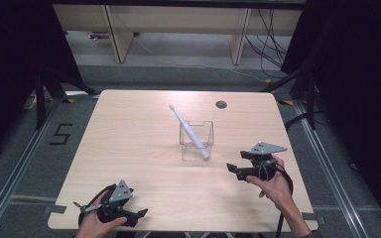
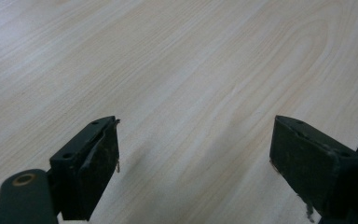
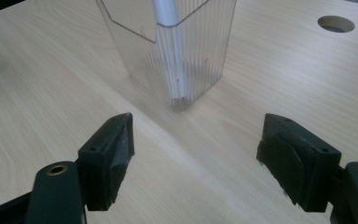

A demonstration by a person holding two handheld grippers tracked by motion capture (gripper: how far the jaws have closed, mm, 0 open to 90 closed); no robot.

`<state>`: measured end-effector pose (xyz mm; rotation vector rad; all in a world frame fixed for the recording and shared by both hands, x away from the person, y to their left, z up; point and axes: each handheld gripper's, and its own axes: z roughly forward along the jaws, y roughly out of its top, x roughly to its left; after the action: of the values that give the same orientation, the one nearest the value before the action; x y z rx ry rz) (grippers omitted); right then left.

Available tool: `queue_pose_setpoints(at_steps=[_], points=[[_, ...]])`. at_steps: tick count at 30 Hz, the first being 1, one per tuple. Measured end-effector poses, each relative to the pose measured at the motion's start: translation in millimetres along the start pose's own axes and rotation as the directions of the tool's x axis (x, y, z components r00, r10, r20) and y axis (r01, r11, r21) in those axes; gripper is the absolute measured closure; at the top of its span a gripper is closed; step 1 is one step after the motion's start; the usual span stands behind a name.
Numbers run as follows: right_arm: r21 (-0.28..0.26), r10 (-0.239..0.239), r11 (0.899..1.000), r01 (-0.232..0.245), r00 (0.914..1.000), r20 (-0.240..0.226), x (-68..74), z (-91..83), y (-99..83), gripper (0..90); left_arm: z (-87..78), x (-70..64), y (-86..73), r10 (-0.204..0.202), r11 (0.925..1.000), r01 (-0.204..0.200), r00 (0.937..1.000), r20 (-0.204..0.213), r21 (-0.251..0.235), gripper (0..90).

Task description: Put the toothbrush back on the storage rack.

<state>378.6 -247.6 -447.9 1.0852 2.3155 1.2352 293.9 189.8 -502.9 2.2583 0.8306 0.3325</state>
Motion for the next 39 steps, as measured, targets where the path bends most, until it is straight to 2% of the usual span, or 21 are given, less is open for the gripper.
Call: queue_pose_setpoints(at_steps=[3, 4, 6, 7, 9, 10, 15, 16, 17, 20, 21, 22, 23, 24, 25, 27, 29, 33, 36, 39], points=[[0.018, 0.021, 1.0, -0.021, 0.9998, -0.002, 2.1, -0.4, -6.9, 26.2, 0.2, -0.4, 0.0, -0.002, 1.0, 0.002, 1.0, 0.001, -0.002, 15.0], [0.016, -0.006, 1.0, 0.006, 1.0, 0.004, 0.7, -0.5, -8.4, 26.2, 0.2, -0.6, 0.0, -0.002, 1.0, 0.002, 1.0, 0.001, -0.004, 15.0], [0.019, 0.011, 1.0, -0.011, 0.9999, 0.002, 2.6, -0.7, -9.8, 26.2, 0.2, -0.8, 0.2, -0.003, 1.0, 0.003, 1.0, 0.003, -0.006, 15.0], [0.014, -0.007, 1.0, 0.006, 1.0, 0.006, 1.9, -0.9, -10.5, 26.2, 0.2, -0.8, 0.2, -0.002, 1.0, 0.002, 1.0, 0.001, -0.006, 15.0], [0.019, 0.01, 1.0, -0.01, 0.9999, -0.003, 3.5, -1.2, -11.9, 25.8, 0.0, -0.3, 0.1, -0.001, 1.0, 0.001, 1.0, 0.001, -0.003, 15.0], [0.016, -0.008, 1.0, 0.008, 1.0, -0.001, 2.7, -1.9, -12.6, 25.8, -0.2, 0.4, 0.1, 0.002, 1.0, -0.002, 1.0, 0.002, 0.002, 15.0], [0.025, -0.008, 1.0, 0.008, 1.0, 0.001, 5.2, -5.3, -18.1, 25.6, -0.1, -1.0, 0.3, 0.0, 1.0, 0.0, 1.0, 0.003, -0.006, 15.0], [0.039, 0.015, 0.999, -0.015, 0.9999, -0.002, 8.6, -6.2, -22.4, 25.0, -0.1, -0.8, 0.0, -0.002, 1.0, 0.002, 1.0, 0.002, -0.006, 15.0], [0.044, 0.0, 0.999, 0.0, 1.0, 0.001, 7.7, -6.6, -24.1, 24.7, -0.1, -0.8, 0.0, -0.002, 1.0, 0.002, 1.0, 0.002, -0.006, 15.0], [0.054, 0.01, 0.999, -0.01, 0.9999, -0.005, 8.8, -7.4, -27.4, 24.6, -0.3, -0.3, 0.0, -0.002, 1.0, 0.002, 1.0, 0.0, -0.005, 15.0], [0.054, -0.013, 0.998, 0.012, 0.9999, 0.005, 7.4, -7.5, -28.7, 24.5, -0.2, -0.5, 0.1, -0.003, 1.0, 0.003, 1.0, 0.0, -0.005, 15.0], [0.062, 0.015, 0.998, -0.015, 0.9999, 0.004, 9.5, -7.8, -30.1, 24.2, -0.3, -0.8, 0.1, 0.0, 1.0, 0.0, 1.0, 0.002, -0.005, 15.0], [0.064, 0.008, 0.998, -0.008, 1.0, -0.003, 9.1, -7.7, -32.2, 23.7, -0.6, -0.8, 0.3, 0.006, 1.0, -0.006, 1.0, 0.003, -0.002, 15.0], [0.074, 0.007, 0.997, -0.007, 0.9999, 0.01, 10.5, -8.7, -32.9, 23.0, -0.4, -1.0, 0.5, 0.003, 1.0, -0.003, 1.0, 0.001, -0.005, 15.0], [0.074, -0.013, 0.997, 0.012, 0.9999, 0.004, 10.0, -8.4, -33.6, 22.0, -0.5, -0.9, 0.5, 0.003, 1.0, -0.003, 1.0, 0.0, -0.006, 15.0], [0.071, -0.008, 0.997, 0.008, 0.9999, 0.013, 11.1, -8.6, -34.6, 20.7, -0.5, -0.9, 0.4, 0.0, 1.0, 0.0, 1.0, 0.002, -0.008, 15.0], [0.099, 0.002, 0.995, -0.003, 0.9998, 0.018, 14.4, -10.1, -37.2, 19.0, -0.7, -0.7, 0.1, -0.002, 1.0, 0.002, 1.0, 0.001, -0.007, 15.0], [0.117, -0.035, 0.993, 0.032, 0.9991, 0.022, 15.0, -11.4, -41.6, 17.6, -0.7, -0.9, 0.4, 0.011, 0.9999, -0.011, 0.9999, 0.002, -0.001, 15.0], [0.129, -0.063, 0.99, 0.059, 0.9977, 0.026, 14.8, -11.6, -44.6, 17.0, -0.5, -1.3, 0.3, 0.0, 1.0, 0.0, 1.0, 0.001, -0.004, 15.0], [0.138, -0.056, 0.989, 0.05, 0.9977, 0.037, 16.6, -14.1, -48.8, 17.1, -0.5, -0.7, 0.3, -0.003, 1.0, 0.003, 1.0, 0.0, -0.009, 15.0]])
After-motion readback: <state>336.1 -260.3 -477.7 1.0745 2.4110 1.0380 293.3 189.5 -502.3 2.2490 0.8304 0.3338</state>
